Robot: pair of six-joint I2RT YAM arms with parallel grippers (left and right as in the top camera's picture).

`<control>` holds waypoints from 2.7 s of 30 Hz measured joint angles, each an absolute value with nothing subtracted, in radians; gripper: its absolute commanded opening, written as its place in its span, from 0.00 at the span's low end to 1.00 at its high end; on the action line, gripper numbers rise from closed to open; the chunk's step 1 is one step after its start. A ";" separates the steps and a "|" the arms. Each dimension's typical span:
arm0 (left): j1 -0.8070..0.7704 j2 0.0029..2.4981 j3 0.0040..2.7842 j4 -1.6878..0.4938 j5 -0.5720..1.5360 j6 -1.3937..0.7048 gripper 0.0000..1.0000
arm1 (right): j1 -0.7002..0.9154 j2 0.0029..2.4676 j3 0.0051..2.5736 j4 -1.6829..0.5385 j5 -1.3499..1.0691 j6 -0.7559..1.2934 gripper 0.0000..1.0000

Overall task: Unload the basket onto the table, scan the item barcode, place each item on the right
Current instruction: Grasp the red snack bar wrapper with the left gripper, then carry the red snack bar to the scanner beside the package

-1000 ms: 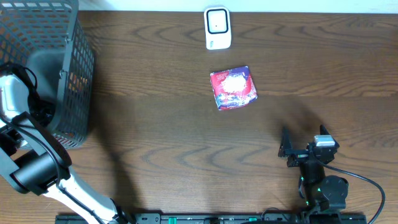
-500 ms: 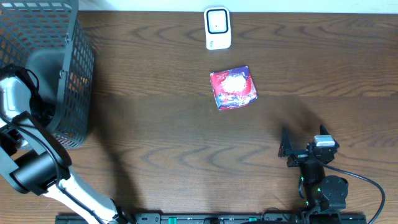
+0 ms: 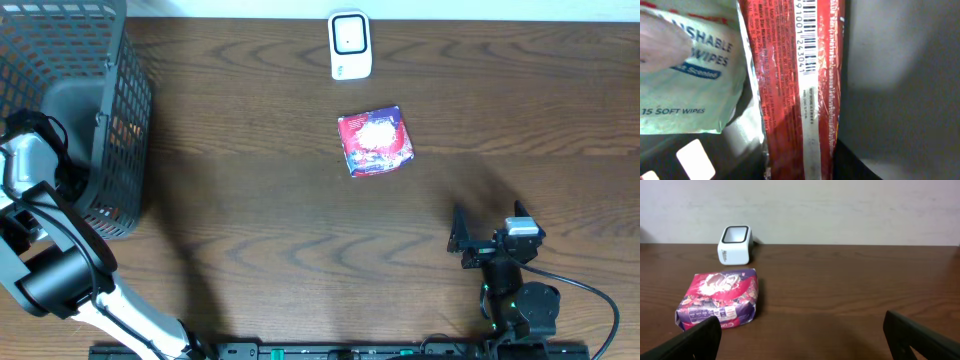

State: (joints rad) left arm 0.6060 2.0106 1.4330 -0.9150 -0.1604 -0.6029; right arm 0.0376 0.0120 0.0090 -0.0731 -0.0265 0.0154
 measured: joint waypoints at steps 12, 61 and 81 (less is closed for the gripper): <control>0.608 2.008 1.431 -0.916 -0.171 -0.601 0.50 | 0.038 0.012 0.009 -0.073 -0.027 0.015 0.99; 0.384 1.326 1.607 -0.667 0.125 -0.405 0.07 | 0.038 0.012 0.009 -0.073 -0.027 0.015 0.99; -0.355 1.773 1.607 -0.797 0.125 -0.297 0.07 | 0.038 0.012 0.009 -0.073 -0.027 0.015 0.99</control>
